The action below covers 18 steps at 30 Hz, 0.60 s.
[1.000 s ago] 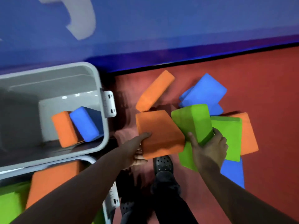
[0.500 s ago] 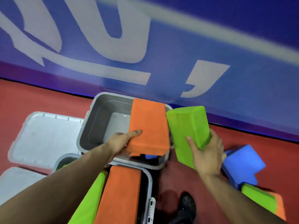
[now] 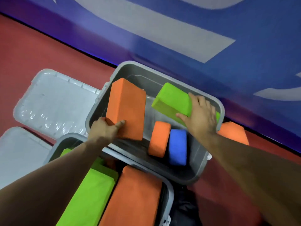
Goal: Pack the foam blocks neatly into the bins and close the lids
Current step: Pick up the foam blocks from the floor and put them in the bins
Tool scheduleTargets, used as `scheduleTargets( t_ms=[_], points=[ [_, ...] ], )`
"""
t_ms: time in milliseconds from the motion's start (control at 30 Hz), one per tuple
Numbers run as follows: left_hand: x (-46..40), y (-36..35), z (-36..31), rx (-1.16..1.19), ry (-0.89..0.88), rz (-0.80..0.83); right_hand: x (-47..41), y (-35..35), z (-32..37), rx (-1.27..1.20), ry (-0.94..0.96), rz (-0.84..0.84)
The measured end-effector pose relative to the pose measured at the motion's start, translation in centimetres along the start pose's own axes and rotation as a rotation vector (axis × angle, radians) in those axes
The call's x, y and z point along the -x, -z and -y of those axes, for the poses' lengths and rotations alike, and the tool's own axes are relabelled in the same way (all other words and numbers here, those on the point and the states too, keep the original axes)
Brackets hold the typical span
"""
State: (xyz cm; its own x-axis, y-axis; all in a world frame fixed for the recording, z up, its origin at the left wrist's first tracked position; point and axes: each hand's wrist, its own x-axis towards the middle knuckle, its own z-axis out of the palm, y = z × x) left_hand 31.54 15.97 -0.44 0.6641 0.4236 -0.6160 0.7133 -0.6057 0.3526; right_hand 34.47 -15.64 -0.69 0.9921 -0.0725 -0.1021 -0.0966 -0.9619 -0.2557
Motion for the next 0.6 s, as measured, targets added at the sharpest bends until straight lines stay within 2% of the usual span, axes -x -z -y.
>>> scheduleTargets(
  t_ms=[267, 433, 600],
  points=[
    [-6.3, -8.7, 1.4, -0.127, 0.057, 0.109, -3.6, -10.2, -1.2, 0.078, 0.021, 0.186],
    [-8.0, -12.7, 1.0, -0.202, 0.211, 0.112, -4.2, -12.9, -2.8, 0.098, -0.046, 0.254],
    [-5.9, -12.7, 0.4, -0.249, 0.103, 0.049, -2.9, -11.9, -4.1, 0.044, -0.107, 0.294]
  ],
)
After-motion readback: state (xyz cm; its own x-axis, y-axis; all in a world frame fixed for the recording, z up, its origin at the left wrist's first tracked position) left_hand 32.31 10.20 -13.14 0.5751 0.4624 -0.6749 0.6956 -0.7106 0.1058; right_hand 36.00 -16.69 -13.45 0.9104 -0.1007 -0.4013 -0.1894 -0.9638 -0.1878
